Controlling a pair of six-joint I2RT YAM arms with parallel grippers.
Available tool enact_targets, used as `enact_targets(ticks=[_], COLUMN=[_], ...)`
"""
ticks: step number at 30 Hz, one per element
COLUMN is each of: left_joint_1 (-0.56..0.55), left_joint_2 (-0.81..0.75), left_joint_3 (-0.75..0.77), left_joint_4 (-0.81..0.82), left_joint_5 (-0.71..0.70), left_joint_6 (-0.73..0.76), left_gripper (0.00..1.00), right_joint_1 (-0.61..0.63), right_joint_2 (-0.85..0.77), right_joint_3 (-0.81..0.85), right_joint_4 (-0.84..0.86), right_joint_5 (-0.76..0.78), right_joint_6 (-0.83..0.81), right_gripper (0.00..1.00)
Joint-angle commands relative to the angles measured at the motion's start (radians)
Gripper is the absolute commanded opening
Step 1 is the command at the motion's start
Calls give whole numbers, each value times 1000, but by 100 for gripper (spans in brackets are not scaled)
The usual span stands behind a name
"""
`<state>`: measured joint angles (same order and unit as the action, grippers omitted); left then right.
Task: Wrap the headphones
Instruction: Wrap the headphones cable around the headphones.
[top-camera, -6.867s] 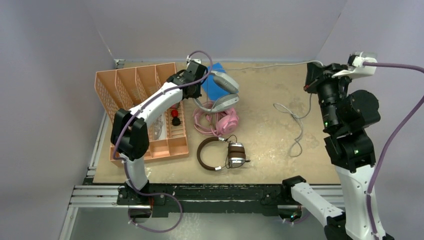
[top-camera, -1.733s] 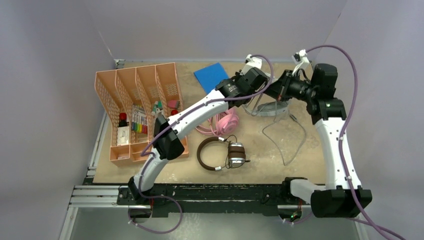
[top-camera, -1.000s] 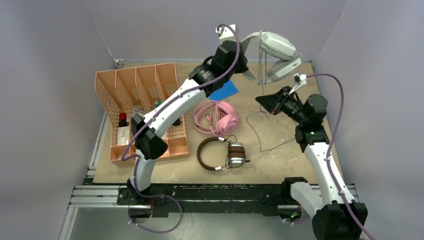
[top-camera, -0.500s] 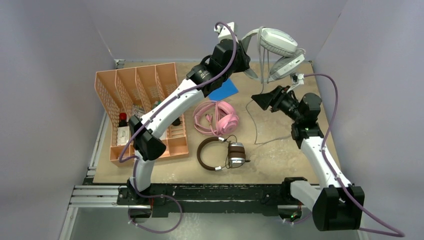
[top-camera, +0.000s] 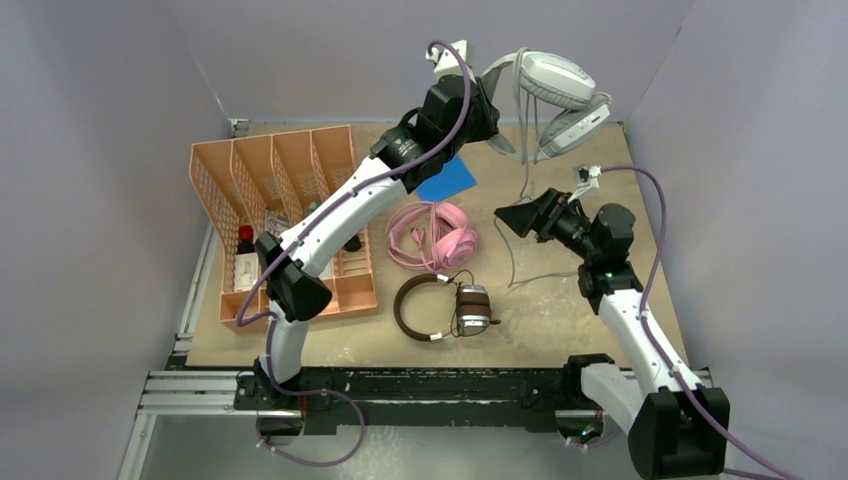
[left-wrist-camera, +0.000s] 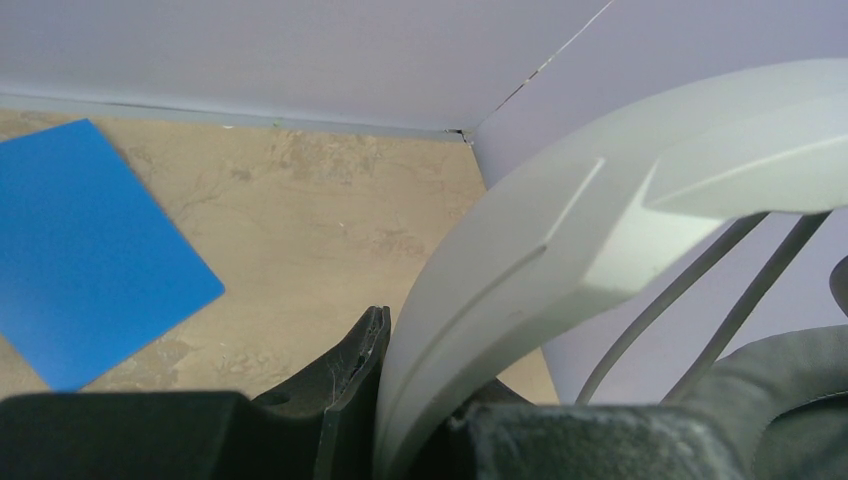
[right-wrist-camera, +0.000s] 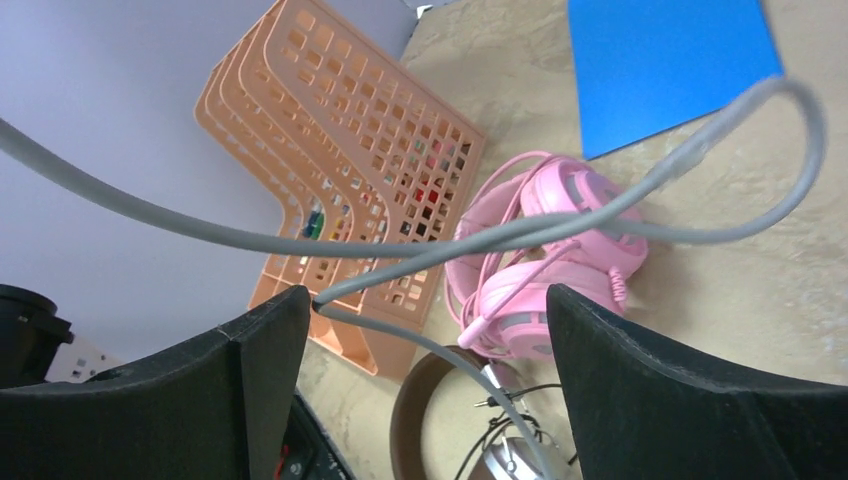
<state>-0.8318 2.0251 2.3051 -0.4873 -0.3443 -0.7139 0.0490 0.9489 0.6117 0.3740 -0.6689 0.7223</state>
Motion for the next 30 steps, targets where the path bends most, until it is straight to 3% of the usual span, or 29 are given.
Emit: enact_targets(ticks=[1,8,13,15,18,23,30], left_joint_1=[0,0,-1,-1,1,4,5], left_joint_2=[-72,-84,-105,-111,-126,-204,-366], left_joint_3=[67,43,52,88,143,109,-5], left_joint_4=[113,115,119,110,74,91,133], left_joint_5=[-9,-18,-26,-23,-29,23,277], left_joint_6=[-32,-30,-28,-12,16,-1,-9], left_gripper=[0,0,0,0,0,0,0], right_joint_1=[62,145,146,146,132,81,-227], right_joint_2=[6,73,108,89,24,-75,11], right_joint_3=[-42,-15,-68,-125,-222,-306,-233], right_joint_4=[235,313,372,357,277,161,46], right_joint_5=[86,197,205,224,306,429,248], right_joint_6=[125,140,143,141,103,-32,-132], right_gripper=[84,67,28,2,0,0,0])
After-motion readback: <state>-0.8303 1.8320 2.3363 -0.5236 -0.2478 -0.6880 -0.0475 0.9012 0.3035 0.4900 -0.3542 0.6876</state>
